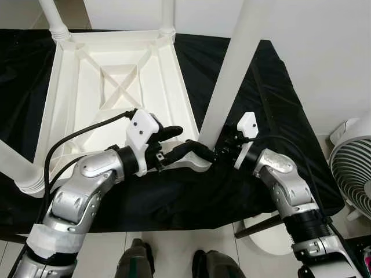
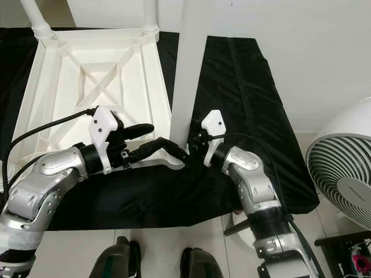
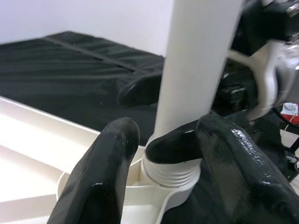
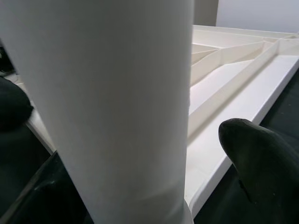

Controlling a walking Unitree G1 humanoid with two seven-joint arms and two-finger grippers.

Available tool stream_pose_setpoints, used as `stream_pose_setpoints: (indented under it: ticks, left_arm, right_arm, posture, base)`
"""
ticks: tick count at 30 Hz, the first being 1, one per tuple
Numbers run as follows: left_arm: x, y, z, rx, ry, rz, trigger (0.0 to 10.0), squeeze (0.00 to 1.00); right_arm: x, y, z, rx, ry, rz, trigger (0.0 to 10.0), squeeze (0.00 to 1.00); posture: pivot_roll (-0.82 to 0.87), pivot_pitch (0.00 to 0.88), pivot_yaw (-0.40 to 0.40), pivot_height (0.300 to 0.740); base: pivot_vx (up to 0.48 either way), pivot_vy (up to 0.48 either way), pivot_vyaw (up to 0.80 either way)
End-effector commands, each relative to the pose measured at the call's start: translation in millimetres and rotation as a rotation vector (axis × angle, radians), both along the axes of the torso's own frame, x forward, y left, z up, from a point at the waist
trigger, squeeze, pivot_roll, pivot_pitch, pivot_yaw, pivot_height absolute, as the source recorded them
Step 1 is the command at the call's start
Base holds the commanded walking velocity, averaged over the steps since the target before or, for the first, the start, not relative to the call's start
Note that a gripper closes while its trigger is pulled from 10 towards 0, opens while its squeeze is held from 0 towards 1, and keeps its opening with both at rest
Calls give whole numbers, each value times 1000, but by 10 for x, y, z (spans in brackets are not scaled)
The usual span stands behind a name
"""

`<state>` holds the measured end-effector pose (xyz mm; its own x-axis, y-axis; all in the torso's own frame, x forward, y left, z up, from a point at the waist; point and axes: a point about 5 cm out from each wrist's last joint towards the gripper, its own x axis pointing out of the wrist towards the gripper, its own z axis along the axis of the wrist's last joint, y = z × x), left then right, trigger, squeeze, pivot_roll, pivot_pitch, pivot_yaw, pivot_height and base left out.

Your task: Building children table

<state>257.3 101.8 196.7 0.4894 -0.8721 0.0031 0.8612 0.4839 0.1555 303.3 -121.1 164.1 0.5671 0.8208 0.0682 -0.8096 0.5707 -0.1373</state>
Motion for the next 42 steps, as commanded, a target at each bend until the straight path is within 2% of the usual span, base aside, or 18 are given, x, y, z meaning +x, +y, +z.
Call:
stream_pose_setpoints:
  ticks: [1,10,11,13,14,15,16,22,23,25,27,29,31,33,34,36,40,42]
  left_arm:
    - [-32,13,-49,35,11,21,10000,0]
    - [-170,34,-209,100,-38,124,10000,0]
    - [-186,29,-234,116,-48,136,10000,0]
    - [-186,29,-234,116,-48,136,10000,0]
    - [-206,19,-251,116,-36,134,10000,0]
    - [-206,19,-251,116,-36,134,10000,0]
    - [-205,15,-257,110,-18,140,10000,0]
    - [-191,6,-243,105,-28,159,10000,0]
    - [-183,-23,-290,106,-26,176,10000,0]
    - [-167,-44,-309,94,-18,187,10000,0]
    - [-167,-44,-309,94,-18,187,10000,0]
    - [-140,-85,-334,75,-13,205,10000,0]
    - [-130,-103,-341,68,-14,210,10000,0]
    - [-84,-117,-352,71,-42,248,10000,0]
    - [-84,-117,-352,71,-42,248,10000,0]
    - [-13,-65,-345,39,-23,332,10000,0]
    - [22,-13,-348,15,-3,399,10000,0]
    - [24,-10,-352,9,3,410,10000,0]
  right_arm:
    - [38,-99,-35,-11,14,-54,10000,0]
    - [76,-124,-109,19,88,-39,10000,0]
    - [86,-133,-113,21,85,-35,5373,0]
    - [86,-133,-113,21,85,-35,5373,0]
    - [107,-144,-133,8,84,-40,3961,0]
    - [107,-144,-133,8,84,-40,3961,0]
    - [126,-151,-164,-13,83,-50,0,0]
    - [157,-155,-210,-31,85,-78,0,0]
    - [173,-136,-264,-63,89,-153,0,0]
    - [177,-117,-287,-49,106,-212,0,0]
    - [177,-117,-287,-49,106,-212,0,0]
    - [172,-84,-324,7,145,-336,0,0]
    - [165,-73,-341,34,163,-396,0,0]
    - [125,-59,-385,75,176,-570,0,0]
    - [125,-59,-385,75,176,-570,0,0]
    - [71,-60,-406,117,178,-720,0,0]
    - [11,-57,-434,123,162,-840,0,0]
    - [-17,-8,-456,121,168,-840,0,0]
  posture:
    - [21,102,-36,740]
    - [50,75,-40,740]
    - [53,74,-41,740]
    - [53,74,-41,740]
    - [60,72,-43,740]
    - [60,72,-43,740]
    - [66,66,-50,740]
    - [68,62,-53,740]
    - [62,54,-66,740]
    - [62,54,-66,740]
    - [62,54,-66,740]
    - [49,52,-80,740]
    - [49,52,-80,740]
    - [46,55,-77,740]
    - [46,55,-77,740]
    - [36,58,-67,740]
    - [34,61,-63,740]
    - [28,64,-53,740]
  base:
    - [0,0,0]
    - [0,0,0]
    - [0,0,0]
    - [0,0,0]
    - [0,0,0]
    - [0,0,0]
    - [0,0,0]
    - [0,0,0]
    - [0,0,0]
    - [0,0,0]
    - [0,0,0]
    - [0,0,0]
    - [0,0,0]
    - [0,0,0]
    - [0,0,0]
    - [0,0,0]
    - [0,0,0]
    - [0,0,0]
